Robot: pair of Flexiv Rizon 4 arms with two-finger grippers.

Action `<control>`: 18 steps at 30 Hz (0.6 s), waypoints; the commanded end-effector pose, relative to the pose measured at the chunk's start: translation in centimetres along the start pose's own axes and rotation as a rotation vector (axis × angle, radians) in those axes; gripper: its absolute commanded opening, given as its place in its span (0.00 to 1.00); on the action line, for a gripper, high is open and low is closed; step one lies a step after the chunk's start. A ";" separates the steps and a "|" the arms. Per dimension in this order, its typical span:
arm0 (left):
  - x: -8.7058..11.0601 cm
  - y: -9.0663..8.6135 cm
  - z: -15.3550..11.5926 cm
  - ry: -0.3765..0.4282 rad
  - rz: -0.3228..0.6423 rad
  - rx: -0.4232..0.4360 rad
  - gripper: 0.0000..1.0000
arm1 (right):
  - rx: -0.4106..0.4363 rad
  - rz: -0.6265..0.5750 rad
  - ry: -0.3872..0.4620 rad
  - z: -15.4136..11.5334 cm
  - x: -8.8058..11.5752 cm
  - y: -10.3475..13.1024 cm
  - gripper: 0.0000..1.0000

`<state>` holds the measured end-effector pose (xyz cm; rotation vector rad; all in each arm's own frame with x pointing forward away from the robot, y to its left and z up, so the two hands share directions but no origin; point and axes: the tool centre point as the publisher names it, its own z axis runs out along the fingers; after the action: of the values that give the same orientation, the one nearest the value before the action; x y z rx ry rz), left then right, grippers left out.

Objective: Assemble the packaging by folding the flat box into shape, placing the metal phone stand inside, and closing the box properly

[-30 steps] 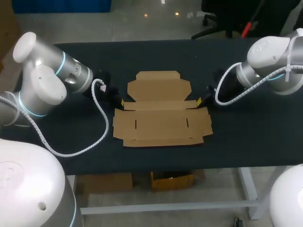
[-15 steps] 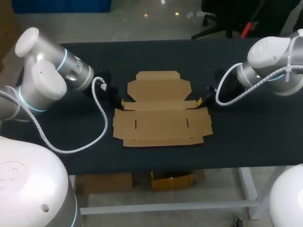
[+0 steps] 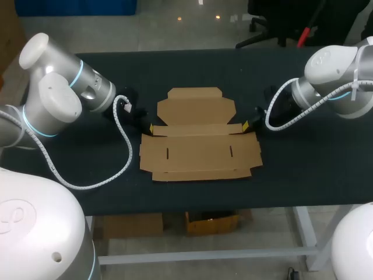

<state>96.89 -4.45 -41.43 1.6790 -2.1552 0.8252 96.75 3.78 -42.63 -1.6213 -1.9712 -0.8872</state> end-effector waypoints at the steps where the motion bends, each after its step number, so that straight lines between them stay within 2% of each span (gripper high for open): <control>1: 0.4 -0.1 0.2 0.001 0.004 0.003 0.00 | -0.007 -0.001 0.004 -0.2 0.1 -0.2 0.00; 18: 0.9 -0.3 0.1 -0.012 0.015 0.017 0.00 | -0.040 -0.015 -0.002 -0.9 1.2 -0.6 0.00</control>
<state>97.00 -5.17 -41.03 1.6749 -2.1743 0.8500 96.20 4.05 -41.54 -1.6268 -1.9796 -0.9325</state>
